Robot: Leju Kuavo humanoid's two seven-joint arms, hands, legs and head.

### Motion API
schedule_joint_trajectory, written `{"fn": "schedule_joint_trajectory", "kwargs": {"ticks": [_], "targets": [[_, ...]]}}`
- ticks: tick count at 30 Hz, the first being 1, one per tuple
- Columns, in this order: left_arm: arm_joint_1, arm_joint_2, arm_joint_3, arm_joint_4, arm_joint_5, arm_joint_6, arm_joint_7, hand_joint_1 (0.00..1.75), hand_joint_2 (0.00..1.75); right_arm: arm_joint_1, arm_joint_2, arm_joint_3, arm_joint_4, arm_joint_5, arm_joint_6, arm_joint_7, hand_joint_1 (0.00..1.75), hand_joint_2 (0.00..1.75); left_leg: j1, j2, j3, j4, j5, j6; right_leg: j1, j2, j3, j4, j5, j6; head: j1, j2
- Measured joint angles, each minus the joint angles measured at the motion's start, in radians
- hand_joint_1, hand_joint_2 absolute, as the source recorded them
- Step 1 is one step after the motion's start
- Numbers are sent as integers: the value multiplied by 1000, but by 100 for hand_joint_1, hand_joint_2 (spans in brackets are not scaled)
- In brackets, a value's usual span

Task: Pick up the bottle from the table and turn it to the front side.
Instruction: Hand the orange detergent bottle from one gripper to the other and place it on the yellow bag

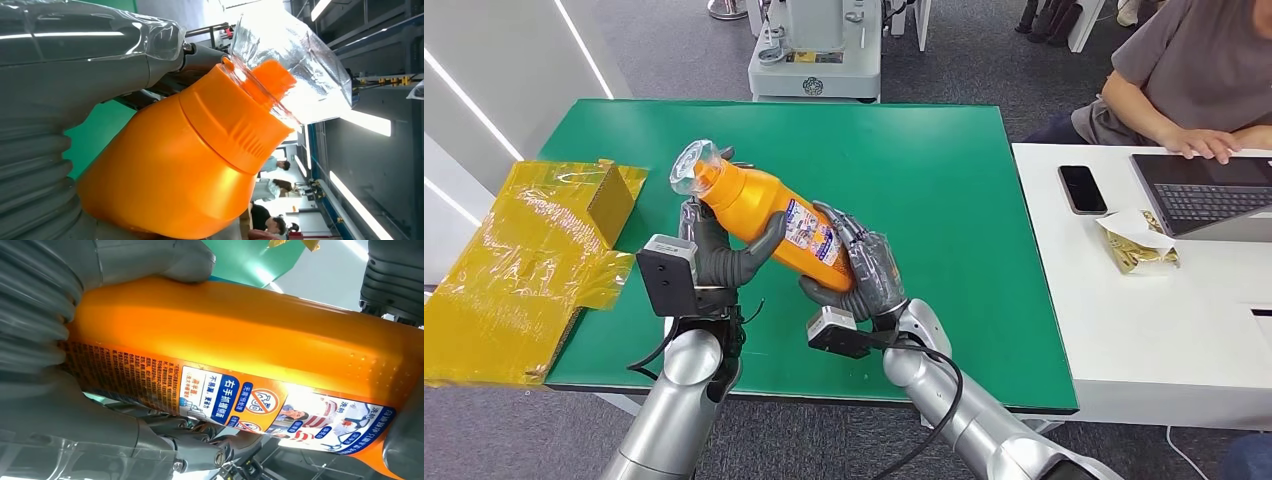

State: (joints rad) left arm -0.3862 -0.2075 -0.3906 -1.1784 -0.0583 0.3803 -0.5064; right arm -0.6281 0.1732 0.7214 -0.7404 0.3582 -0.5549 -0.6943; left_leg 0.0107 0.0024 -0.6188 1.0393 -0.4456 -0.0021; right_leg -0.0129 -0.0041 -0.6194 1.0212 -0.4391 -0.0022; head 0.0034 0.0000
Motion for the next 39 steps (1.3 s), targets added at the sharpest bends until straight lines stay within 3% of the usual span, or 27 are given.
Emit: {"fn": "schedule_joint_trajectory", "kwargs": {"ticks": [3,4,17,29,34,39], "targets": [[0,0,0,0,0,1,0,175,175,2,0,0,-2,5,-11,3,16,175,0,0,0,0,0,0,0,0,0,0,0,0,0,0],[0,0,0,0,0,2,0,175,175,4,0,0,-4,6,-16,5,0,175,0,0,0,0,0,0,0,0,0,0,0,0,0,0],[10,10,27,-14,-9,39,3,175,175,96,-14,-32,-178,-43,-75,122,0,175,0,0,0,0,0,0,0,0,0,0,0,0,0,0],[37,52,54,-14,-112,130,-26,175,175,261,-68,-39,-517,-135,-122,93,0,175,0,0,0,0,0,0,0,0,0,0,-1,0,0,0],[28,98,91,-11,-222,206,2,175,175,308,-80,-18,-606,-133,-126,77,0,175,0,1,0,-1,0,0,0,1,0,0,-1,0,0,0],[-11,185,147,11,-484,257,82,175,175,341,-88,3,-636,-169,-124,79,0,175,1,1,0,-1,1,-2,1,1,0,1,-1,0,0,0]]}}
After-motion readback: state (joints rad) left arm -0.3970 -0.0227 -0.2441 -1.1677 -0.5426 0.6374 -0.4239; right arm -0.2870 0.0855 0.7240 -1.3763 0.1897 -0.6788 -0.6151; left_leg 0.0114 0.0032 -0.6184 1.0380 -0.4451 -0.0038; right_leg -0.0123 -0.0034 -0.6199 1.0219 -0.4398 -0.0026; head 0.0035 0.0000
